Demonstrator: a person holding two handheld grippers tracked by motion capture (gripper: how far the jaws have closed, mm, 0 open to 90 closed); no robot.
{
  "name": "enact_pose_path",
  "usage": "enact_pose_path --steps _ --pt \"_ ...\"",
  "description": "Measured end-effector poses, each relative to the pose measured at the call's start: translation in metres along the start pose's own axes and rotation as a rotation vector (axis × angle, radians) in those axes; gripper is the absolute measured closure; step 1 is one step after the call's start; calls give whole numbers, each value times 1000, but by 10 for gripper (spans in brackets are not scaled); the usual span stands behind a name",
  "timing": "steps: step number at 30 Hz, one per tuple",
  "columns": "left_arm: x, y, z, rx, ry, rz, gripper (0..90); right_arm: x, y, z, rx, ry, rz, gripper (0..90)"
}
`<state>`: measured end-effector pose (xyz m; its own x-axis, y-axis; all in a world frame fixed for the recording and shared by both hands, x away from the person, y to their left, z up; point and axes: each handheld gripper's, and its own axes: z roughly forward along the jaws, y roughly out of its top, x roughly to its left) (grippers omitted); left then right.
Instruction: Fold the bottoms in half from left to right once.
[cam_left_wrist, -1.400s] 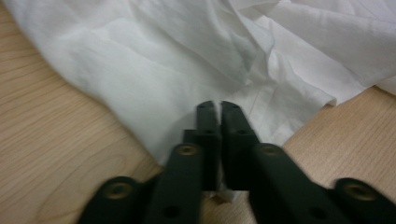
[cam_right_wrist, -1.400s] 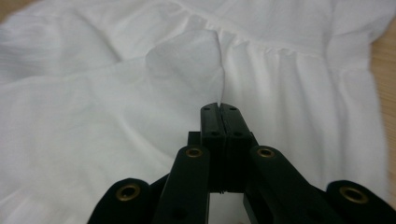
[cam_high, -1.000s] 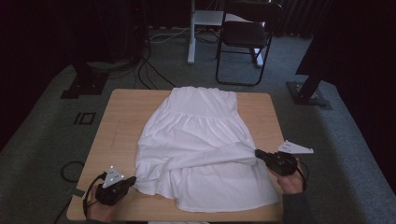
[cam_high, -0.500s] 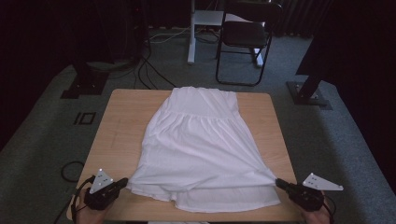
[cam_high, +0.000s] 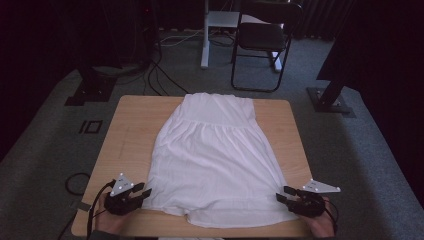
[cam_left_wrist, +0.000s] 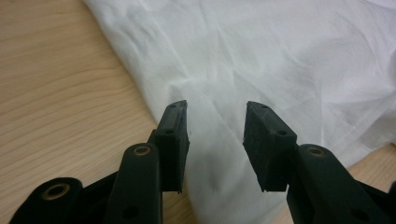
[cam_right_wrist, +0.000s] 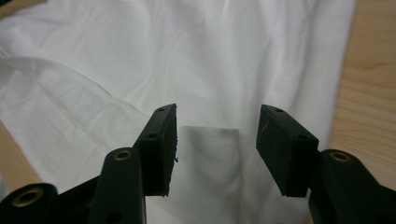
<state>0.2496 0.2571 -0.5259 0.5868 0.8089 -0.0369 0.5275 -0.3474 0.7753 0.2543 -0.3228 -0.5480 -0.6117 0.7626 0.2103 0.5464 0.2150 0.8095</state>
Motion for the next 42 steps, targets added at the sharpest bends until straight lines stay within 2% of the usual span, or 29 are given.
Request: enact_pose_path --steps 1,2,3,4,6,7,8,9,10,11,12,14,16,18,19,20,22,23,28,29,31,32,34,35,37,38,39,40,42 --pt "0 0 0 0 0 0 600 0 0 0 0 0 0 476" --pt "-2 0 7 13 -25 -2 600 -1 0 9 39 10 5 672" --pt "-2 0 7 13 -25 -2 600 -1 0 9 39 10 5 672" --pt "-7 -3 15 39 -52 2 599 2 -2 9 50 32 -12 851" --pt "-10 -5 20 56 -55 9 591 4 -3 1 30 54 -33 882" --pt "-13 -6 24 69 -58 7 591 4 -3 1 30 54 -33 882" --pt "-15 -8 28 84 -70 1 591 5 -4 -11 -4 79 -41 882" --pt "-15 -8 28 84 -70 1 591 5 -4 -11 -4 79 -41 882" --pt "-19 -9 30 106 -72 20 591 4 -9 -26 -32 95 -45 883" --pt "-19 -9 30 106 -72 20 590 4 -9 -26 -32 95 -45 883" --pt "-22 -10 31 130 -65 33 588 3 -16 -41 -50 125 -50 881" --pt "-24 -10 30 128 -70 31 583 2 -20 -46 -55 135 -56 880" --pt "-24 -11 29 134 -75 36 582 1 -31 -61 -46 192 -91 843" --pt "-24 -11 27 127 -80 38 578 1 -35 -65 -37 196 -102 803" --pt "-23 -11 24 101 -90 29 578 -1 -39 -70 -35 191 -104 722" --pt "-21 -9 21 75 -91 18 571 -6 -38 -74 -65 172 -80 660" --pt "-19 -7 20 64 -83 15 559 -8 -37 -74 -79 156 -68 650" --pt "-15 -2 18 47 -58 14 559 -11 -34 -73 -87 138 -51 649" --pt "2 21 22 10 12 20 520 -24 -9 -35 -73 12 -6 628" --pt "2 21 22 10 12 20 509 -24 -9 -35 -73 12 -6 628" --pt "14 35 29 0 50 2 493 -30 0 -20 -66 -33 16 628" --pt "23 46 35 -7 74 -1 478 -34 11 -3 -53 -67 25 621" --pt "34 59 44 -5 97 -9 457 -37 21 11 -45 -80 23 594" --pt "34 59 44 -5 97 -9 454 -37 21 11 -45 -80 23 594" --pt "45 71 55 -11 122 -23 452 -41 36 33 -27 -115 14 572" --pt "55 81 66 -6 129 -45 440 -46 47 46 -20 -126 21 545" --pt "55 81 66 -6 129 -45 440 -46 47 46 -20 -126 21 545" --pt "66 90 82 0 141 -70 439 -51 60 61 -12 -141 28 526" --pt "70 94 90 12 140 -77 436 -53 66 68 -6 -146 28 524"
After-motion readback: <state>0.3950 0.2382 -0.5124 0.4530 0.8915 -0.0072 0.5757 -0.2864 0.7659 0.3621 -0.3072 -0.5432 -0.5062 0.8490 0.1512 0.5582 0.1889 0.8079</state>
